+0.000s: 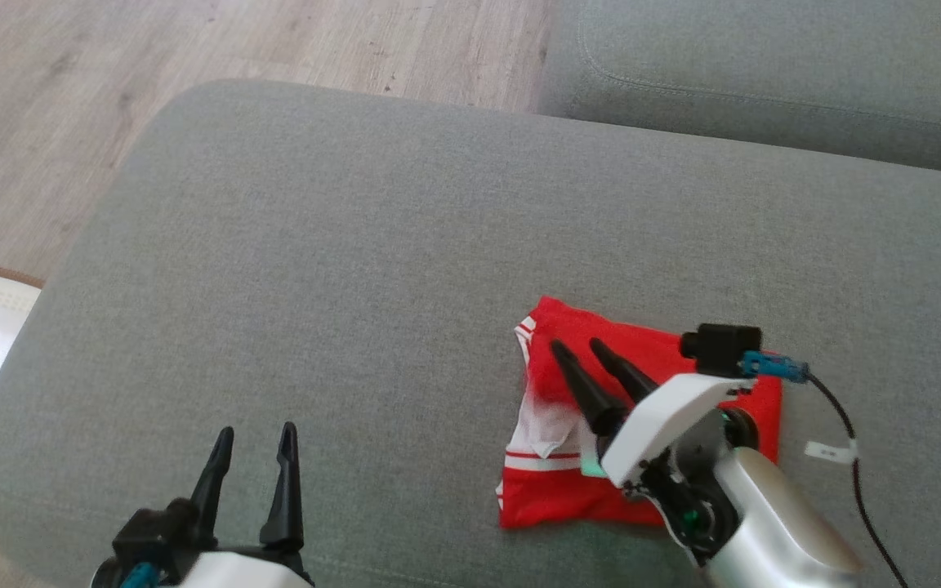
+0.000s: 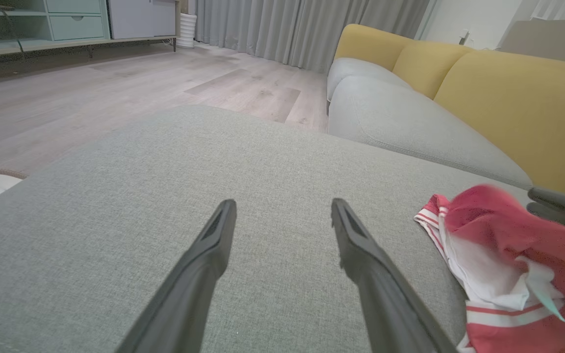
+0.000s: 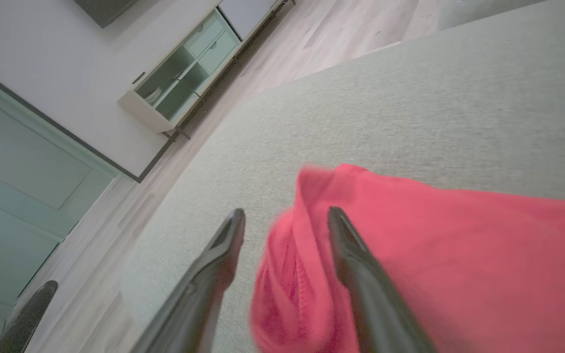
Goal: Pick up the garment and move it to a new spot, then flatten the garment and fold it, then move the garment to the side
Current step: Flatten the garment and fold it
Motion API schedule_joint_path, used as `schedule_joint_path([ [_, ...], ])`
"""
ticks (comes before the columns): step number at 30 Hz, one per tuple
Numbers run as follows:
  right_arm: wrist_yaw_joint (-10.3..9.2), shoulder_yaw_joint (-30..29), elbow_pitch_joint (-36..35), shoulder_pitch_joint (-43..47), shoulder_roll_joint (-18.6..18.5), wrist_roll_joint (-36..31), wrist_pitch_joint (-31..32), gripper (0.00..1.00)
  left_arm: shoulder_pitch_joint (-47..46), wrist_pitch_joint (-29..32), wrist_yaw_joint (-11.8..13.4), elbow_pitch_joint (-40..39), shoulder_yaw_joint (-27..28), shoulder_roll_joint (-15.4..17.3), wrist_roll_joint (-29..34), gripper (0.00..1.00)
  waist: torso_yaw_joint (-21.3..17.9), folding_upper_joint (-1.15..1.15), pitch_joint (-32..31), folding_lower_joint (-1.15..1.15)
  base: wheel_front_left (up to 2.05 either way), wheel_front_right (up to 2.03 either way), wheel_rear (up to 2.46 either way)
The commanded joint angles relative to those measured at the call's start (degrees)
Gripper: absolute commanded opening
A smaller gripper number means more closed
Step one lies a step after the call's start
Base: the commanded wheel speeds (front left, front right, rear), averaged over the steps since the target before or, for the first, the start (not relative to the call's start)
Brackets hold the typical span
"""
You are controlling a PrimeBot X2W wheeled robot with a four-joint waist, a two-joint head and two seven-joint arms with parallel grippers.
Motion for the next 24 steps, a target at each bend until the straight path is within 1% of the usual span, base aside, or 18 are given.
schedule_joint_path([
  [1,0.39,1.5,-1.6,-3.4,0.0,0.5,-0.9,1.0,-3.2,-0.6,0.0,-1.4,1.8,0.4,0.2,1.0,0.0,0.0,0.0,0.0,0.0,0.0,0.0],
  [6,0.39,4.4,0.1,-6.2,0.0,3.3,-4.0,1.0,-3.4,-0.7,-0.3,-0.7,1.3,0.0,0.2,1.0,-0.1,0.0,-0.6,0.0,0.0,0.0,0.0],
  [8,0.39,4.5,0.5,-7.3,0.0,3.4,-5.5,1.0,-3.4,-0.7,-0.4,-0.5,1.0,-0.2,0.2,1.0,-0.3,0.0,-1.0,0.0,0.0,0.0,0.0],
  [10,0.39,3.8,1.1,-8.1,0.0,2.1,-7.2,1.0,-3.4,-0.7,-0.5,-0.3,0.7,-0.4,0.2,1.0,-0.6,0.0,-1.2,0.0,0.0,0.0,0.0],
  [12,0.39,2.1,2.0,-8.9,0.0,-1.5,-9.0,1.0,-3.4,-0.7,-0.6,-0.1,0.6,-0.6,0.2,1.0,-1.0,0.0,-1.5,0.0,0.0,0.0,0.0],
  [16,0.39,-3.5,2.9,-8.2,0.0,-10.7,-11.7,1.0,-3.5,-0.9,-0.9,0.2,0.3,-1.0,0.4,1.0,-2.1,0.0,-1.9,0.0,0.0,0.0,0.0],
  [20,0.39,-9.3,1.0,-4.7,0.0,-19.1,-12.6,1.0,-4.2,-0.9,-1.0,0.6,0.0,-1.3,0.7,1.0,-3.6,0.0,-2.3,0.0,0.0,0.0,0.0],
  [24,0.39,-14.6,-2.5,0.7,0.0,-25.1,-13.0,1.0,-5.2,-0.9,-1.2,1.5,0.0,-1.6,0.7,1.0,-5.4,0.0,-2.9,0.0,0.0,0.0,0.0],
])
